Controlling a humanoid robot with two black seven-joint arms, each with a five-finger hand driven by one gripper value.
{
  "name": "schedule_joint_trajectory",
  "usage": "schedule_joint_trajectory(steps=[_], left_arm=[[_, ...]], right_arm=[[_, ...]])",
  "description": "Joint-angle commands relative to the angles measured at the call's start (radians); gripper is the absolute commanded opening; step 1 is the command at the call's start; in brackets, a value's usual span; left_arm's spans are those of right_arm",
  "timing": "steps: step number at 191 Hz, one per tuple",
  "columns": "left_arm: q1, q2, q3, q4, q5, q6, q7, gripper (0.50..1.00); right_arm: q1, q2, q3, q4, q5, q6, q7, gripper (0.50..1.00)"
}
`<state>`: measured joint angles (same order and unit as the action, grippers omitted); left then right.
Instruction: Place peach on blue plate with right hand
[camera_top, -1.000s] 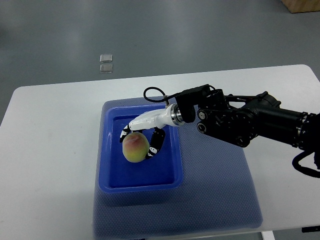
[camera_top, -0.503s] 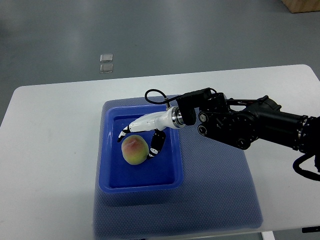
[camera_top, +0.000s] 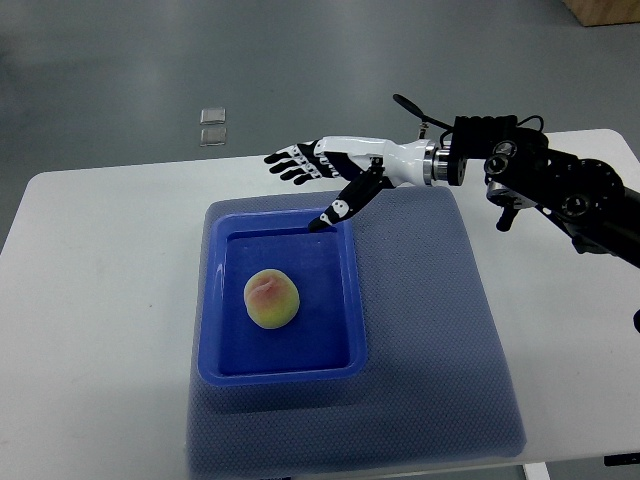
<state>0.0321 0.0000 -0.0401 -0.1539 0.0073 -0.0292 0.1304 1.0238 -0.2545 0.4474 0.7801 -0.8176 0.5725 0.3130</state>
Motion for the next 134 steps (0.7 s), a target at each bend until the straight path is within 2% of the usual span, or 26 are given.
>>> schedule_joint_trajectory(steps=[1, 21, 22, 29, 49, 67, 68, 98, 134], left_arm=[[0.000, 0.000, 0.002, -0.001, 0.000, 0.000, 0.000, 1.000], [0.000, 0.000, 0.000, -0.001, 0.000, 0.000, 0.000, 1.000], [0.000, 0.000, 0.000, 0.002, 0.000, 0.000, 0.000, 1.000], [0.000, 0.000, 0.000, 0.007, 0.000, 0.000, 0.000, 1.000], [0.000, 0.000, 0.000, 0.008, 0.000, 0.000, 0.000, 1.000], [0.000, 0.000, 0.000, 0.008, 0.000, 0.000, 0.000, 1.000], [0.000, 0.000, 0.000, 0.004, 0.000, 0.000, 0.000, 1.000], [0.000, 0.000, 0.000, -0.001, 0.000, 0.000, 0.000, 1.000], [0.000, 0.000, 0.000, 0.002, 0.000, 0.000, 0.000, 1.000]], right_arm=[[-0.044, -0.015, 0.025, -0.082, 0.146, -0.003, 0.000, 0.930], [-0.057, -0.014, 0.025, -0.130, 0.218, -0.002, 0.000, 0.930], [-0.068, -0.011, 0.024, -0.166, 0.300, 0.001, -0.003, 0.930], [-0.079, -0.011, 0.022, -0.182, 0.351, 0.000, -0.009, 0.930], [-0.122, -0.003, 0.025, -0.200, 0.483, -0.013, -0.087, 0.930], [-0.137, -0.003, 0.025, -0.203, 0.538, -0.022, -0.103, 0.930], [-0.151, -0.003, 0.024, -0.205, 0.613, -0.038, -0.112, 0.930], [-0.188, -0.002, 0.024, -0.205, 0.750, -0.060, -0.120, 0.930], [-0.206, 0.000, 0.024, -0.205, 0.759, -0.060, -0.111, 0.930]])
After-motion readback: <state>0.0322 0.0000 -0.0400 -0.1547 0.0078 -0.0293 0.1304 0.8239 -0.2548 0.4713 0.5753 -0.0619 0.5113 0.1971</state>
